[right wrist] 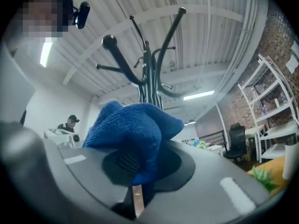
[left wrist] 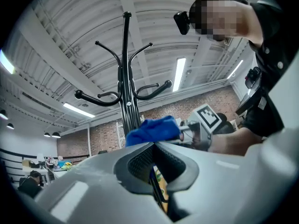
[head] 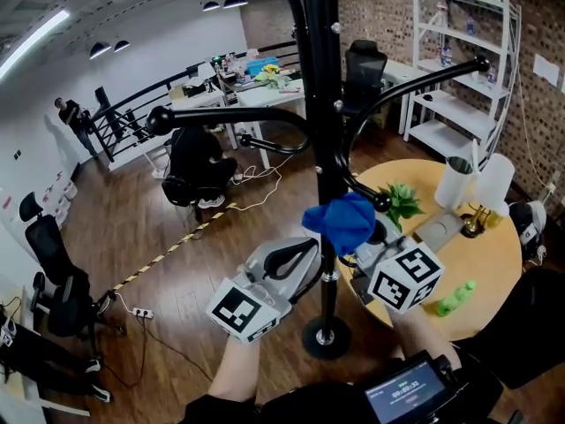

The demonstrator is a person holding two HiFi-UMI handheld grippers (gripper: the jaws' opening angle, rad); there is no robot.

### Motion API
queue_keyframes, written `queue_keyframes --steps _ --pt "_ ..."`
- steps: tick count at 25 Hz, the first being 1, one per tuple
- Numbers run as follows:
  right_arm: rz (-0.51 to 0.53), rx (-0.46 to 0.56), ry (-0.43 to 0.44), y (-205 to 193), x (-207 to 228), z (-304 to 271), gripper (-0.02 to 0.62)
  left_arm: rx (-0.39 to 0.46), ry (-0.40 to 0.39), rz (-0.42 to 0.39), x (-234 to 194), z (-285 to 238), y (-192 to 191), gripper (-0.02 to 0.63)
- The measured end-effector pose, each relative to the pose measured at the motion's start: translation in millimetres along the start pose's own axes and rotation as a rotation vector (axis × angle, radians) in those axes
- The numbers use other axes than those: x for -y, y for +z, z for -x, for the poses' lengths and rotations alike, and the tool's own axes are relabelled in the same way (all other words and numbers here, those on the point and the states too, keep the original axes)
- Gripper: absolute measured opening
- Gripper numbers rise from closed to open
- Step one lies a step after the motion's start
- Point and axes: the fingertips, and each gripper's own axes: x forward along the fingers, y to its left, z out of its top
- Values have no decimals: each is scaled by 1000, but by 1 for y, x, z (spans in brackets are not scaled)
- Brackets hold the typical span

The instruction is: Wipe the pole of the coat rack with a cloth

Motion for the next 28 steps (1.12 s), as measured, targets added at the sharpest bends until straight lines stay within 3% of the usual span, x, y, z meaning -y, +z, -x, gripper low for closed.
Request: queue_keyframes --steps 4,10,14,22,28 --pt "70 92 26 68 -11 -15 55 62 5 -42 -4 2 30 5" --pt "112 89 1 73 -3 -7 55 66 -16 -104 3 -3 36 5" --pt "79 56 4 38 3 -4 55 54 -11 -96 1 -1 29 5" --pt "7 -112 -35 -75 5 10 55 68 -28 -52 2 7 15 5" --pt "-42 -199 -60 -129 6 13 55 43 -42 -32 5 -3 6 5"
